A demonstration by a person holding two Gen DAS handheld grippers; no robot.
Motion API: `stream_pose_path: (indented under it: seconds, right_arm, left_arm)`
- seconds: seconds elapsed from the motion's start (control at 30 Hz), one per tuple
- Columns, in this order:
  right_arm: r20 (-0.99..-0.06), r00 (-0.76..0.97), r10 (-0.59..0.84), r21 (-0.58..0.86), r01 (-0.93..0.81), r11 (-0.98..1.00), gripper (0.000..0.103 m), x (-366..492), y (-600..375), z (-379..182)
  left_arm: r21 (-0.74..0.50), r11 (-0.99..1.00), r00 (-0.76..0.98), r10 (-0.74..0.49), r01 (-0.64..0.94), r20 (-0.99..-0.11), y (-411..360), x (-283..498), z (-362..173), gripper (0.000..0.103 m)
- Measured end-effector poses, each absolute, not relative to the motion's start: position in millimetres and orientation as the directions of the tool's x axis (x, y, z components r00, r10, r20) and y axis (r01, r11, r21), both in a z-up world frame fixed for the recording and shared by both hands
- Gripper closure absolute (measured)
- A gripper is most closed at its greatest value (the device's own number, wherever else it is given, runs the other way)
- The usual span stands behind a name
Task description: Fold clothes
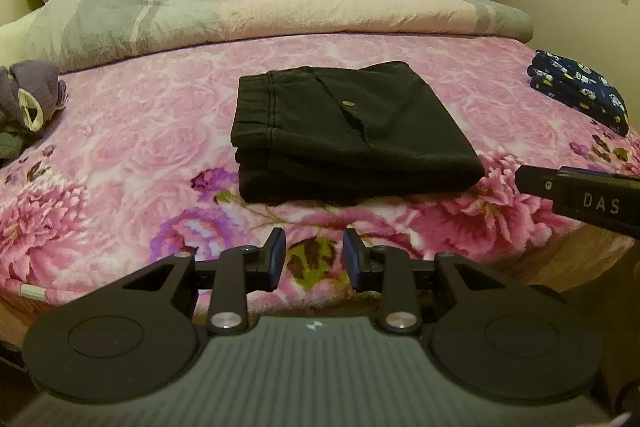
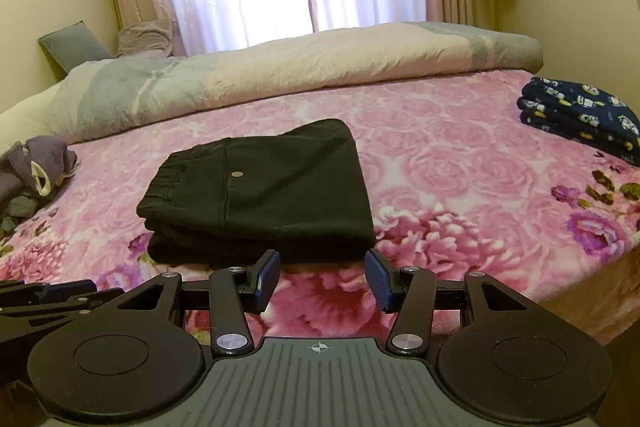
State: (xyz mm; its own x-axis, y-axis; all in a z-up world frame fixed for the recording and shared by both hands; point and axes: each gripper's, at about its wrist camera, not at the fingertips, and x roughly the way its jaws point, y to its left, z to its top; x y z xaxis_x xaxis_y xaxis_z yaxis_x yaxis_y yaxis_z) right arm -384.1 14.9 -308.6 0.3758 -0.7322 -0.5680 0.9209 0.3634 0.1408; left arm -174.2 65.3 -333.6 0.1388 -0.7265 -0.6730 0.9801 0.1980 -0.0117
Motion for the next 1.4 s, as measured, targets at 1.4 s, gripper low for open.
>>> stream_pose_path:
  seconds: [1.4]
  right_arm:
    - [-0.784,0.483,-0.390,0.605,0.734,-0.308,0.052,-433.0,-133.5,-348.3]
  left_arm:
    - [-0.239,-0.156,-0.285,-0.452,0.958,-0.846,-169.1,-80.9,-279.1,0.077]
